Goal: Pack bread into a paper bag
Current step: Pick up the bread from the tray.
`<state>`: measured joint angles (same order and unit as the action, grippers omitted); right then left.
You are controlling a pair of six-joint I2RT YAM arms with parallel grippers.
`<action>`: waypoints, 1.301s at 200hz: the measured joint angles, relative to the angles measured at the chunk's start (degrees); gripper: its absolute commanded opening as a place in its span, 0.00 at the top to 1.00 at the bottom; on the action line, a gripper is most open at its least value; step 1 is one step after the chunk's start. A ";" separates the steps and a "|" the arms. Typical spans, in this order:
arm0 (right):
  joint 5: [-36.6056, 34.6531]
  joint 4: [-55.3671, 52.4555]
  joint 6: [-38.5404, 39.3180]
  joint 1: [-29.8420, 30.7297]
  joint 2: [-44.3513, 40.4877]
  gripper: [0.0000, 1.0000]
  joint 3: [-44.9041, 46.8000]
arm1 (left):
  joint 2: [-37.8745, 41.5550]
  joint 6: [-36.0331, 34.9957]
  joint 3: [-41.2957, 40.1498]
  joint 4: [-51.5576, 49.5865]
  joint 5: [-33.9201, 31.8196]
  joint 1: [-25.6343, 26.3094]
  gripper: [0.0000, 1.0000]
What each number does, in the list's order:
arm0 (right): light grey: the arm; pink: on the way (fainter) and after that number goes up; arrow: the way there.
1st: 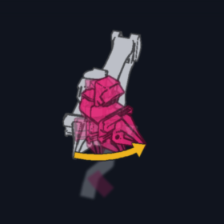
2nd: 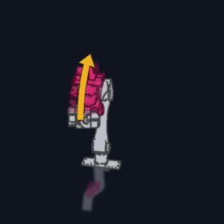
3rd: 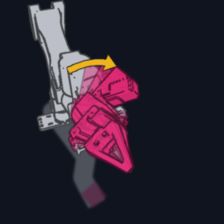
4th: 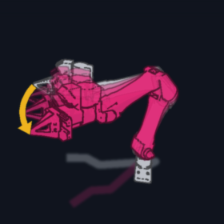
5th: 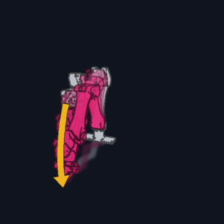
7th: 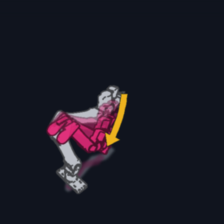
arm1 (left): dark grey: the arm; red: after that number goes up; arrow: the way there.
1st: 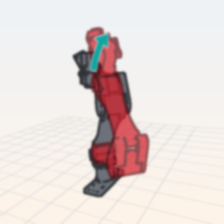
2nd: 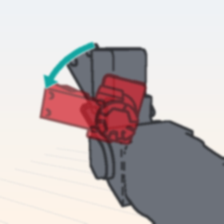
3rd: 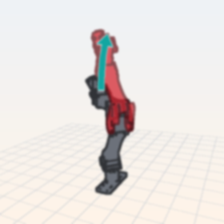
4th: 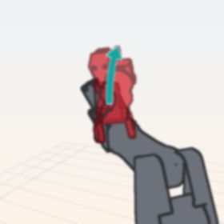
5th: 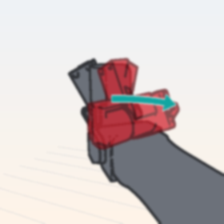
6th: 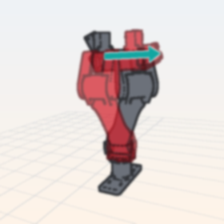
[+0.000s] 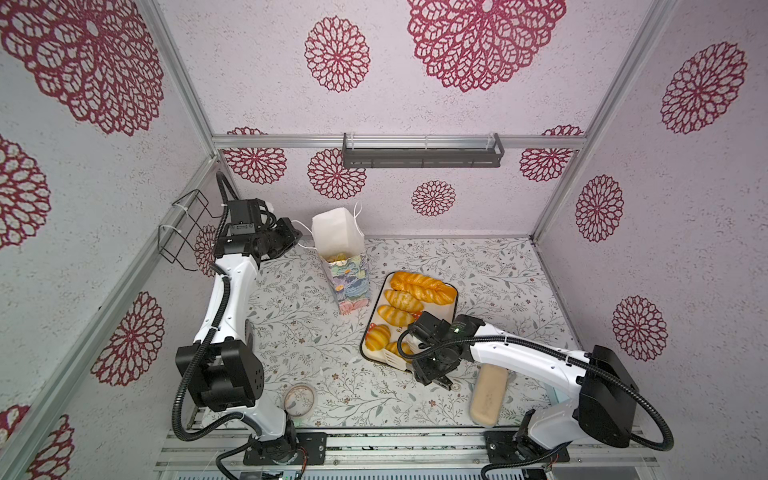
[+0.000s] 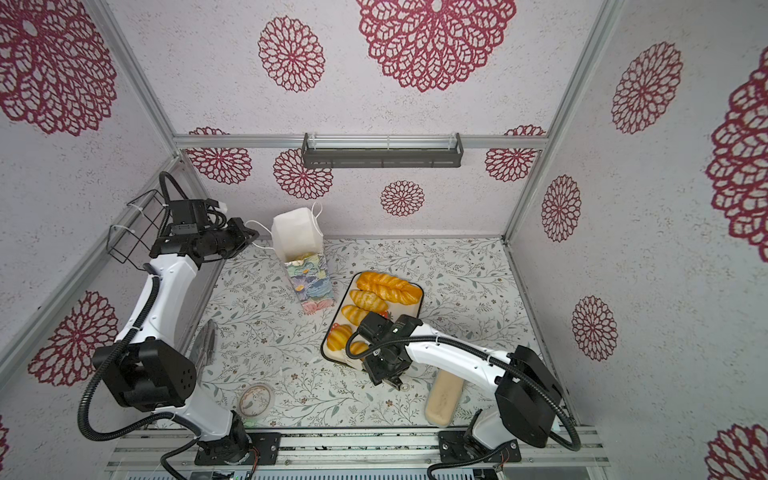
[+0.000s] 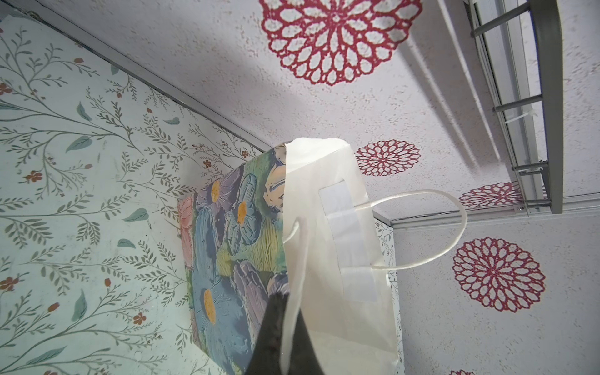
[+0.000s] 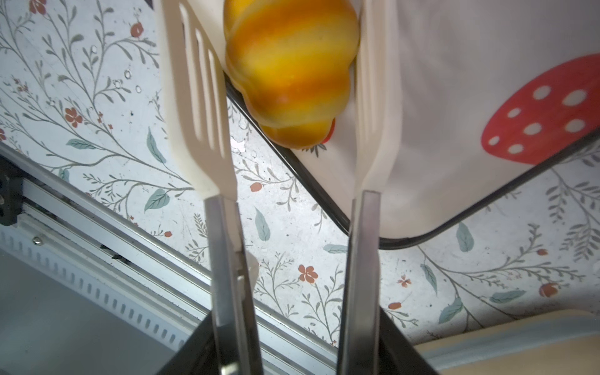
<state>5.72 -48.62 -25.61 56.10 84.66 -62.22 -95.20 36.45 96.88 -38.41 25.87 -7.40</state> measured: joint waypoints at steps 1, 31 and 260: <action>-0.02 0.00 0.00 0.00 0.00 0.45 0.00 | 0.00 0.00 0.00 0.00 0.00 0.00 1.00; -1.07 -0.22 -0.04 0.00 0.00 0.52 0.00 | 0.00 0.00 0.00 0.00 0.00 0.00 1.00; -10.32 -3.85 0.07 -5.66 -6.36 0.60 -7.15 | 0.00 0.00 -0.15 0.00 0.00 0.00 1.00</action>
<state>-4.60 -52.47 -25.54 50.43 78.30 -69.36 -95.20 36.45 96.73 -38.41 25.87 -7.40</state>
